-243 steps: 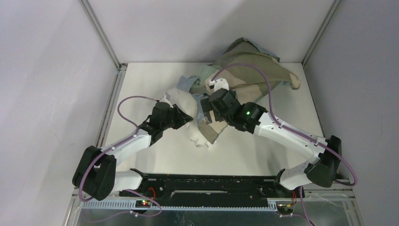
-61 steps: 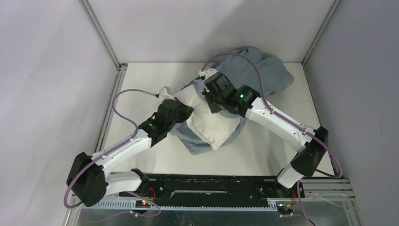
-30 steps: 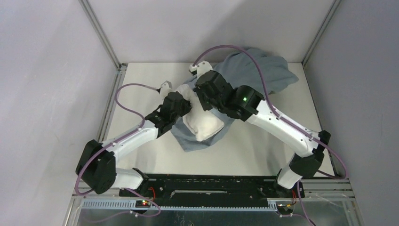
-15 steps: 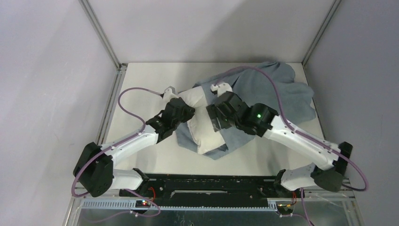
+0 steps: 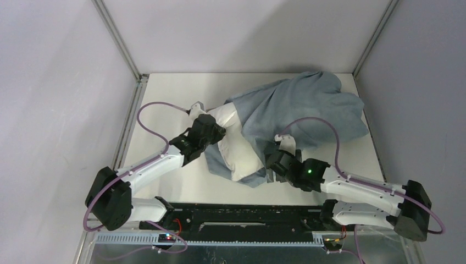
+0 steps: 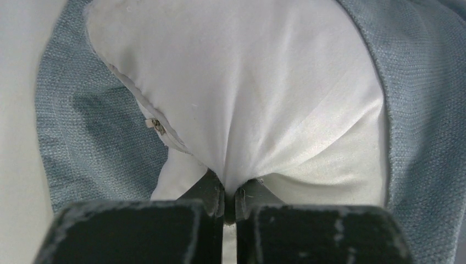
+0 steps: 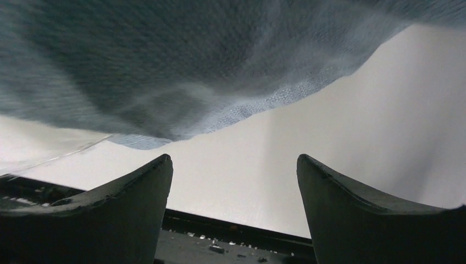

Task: Put the pillow into the pillowcase

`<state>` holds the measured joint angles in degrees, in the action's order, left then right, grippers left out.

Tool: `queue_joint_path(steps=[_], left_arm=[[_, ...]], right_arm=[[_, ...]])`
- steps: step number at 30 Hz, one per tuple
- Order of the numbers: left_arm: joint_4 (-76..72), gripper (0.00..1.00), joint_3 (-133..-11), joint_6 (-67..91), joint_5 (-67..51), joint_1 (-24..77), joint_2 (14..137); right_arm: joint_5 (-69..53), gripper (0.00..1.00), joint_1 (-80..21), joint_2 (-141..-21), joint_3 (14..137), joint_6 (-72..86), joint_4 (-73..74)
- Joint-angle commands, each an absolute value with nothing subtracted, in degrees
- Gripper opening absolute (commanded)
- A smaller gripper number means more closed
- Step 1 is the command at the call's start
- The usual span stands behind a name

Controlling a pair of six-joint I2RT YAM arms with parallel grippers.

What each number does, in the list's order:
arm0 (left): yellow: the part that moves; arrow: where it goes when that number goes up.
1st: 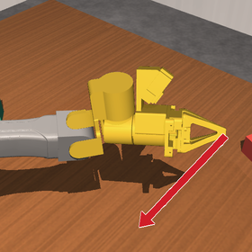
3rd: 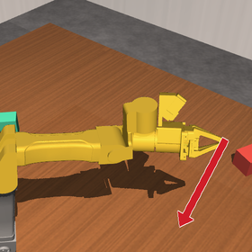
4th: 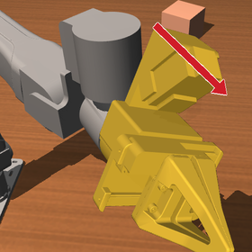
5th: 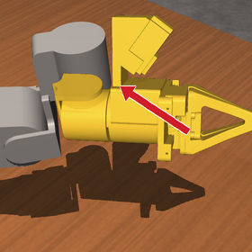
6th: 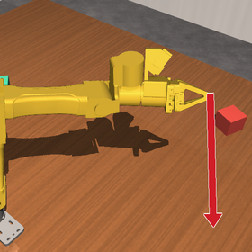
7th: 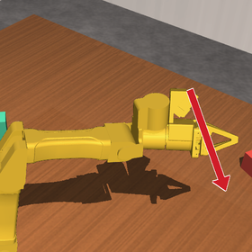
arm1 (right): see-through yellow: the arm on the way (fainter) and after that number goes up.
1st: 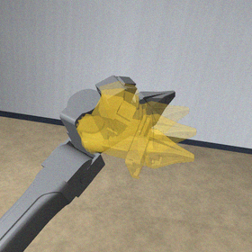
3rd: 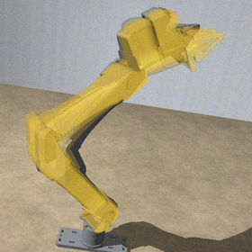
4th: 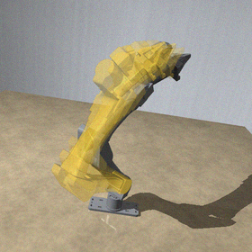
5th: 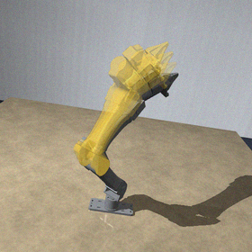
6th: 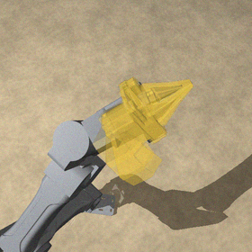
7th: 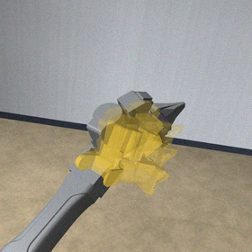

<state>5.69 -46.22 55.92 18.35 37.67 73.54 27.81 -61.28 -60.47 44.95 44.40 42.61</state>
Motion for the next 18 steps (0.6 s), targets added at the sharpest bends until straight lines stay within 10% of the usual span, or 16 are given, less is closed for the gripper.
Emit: queue_joint_path(steps=[1, 8, 10, 13, 18], left_arm=[[6.2, 0.00, -51.4, 54.5, 19.9, 36.8, 72.7], [7.2, 0.00, -53.2, 53.0, 20.0, 36.2, 73.5], [7.6, 0.00, -53.9, 52.3, 19.8, 36.2, 74.2], [7.3, 0.00, -54.9, 51.4, 18.6, 36.1, 76.1], [5.3, 0.00, -56.8, 54.1, 13.4, 38.7, 79.3]], right_arm=[[29.4, 0.86, -62.2, -62.8, 41.1, 48.3, 29.3], [29.8, 0.82, -59.5, -72.7, 42.3, 45.8, 24.5], [31.3, 0.65, -57.6, -73.7, 46.2, 44.2, 28.1], [32.4, 0.00, -56.6, -73.7, 58.1, 39.0, 34.3], [28.6, 0.00, -61.8, -85.7, 97.9, 25.6, 44.6]])
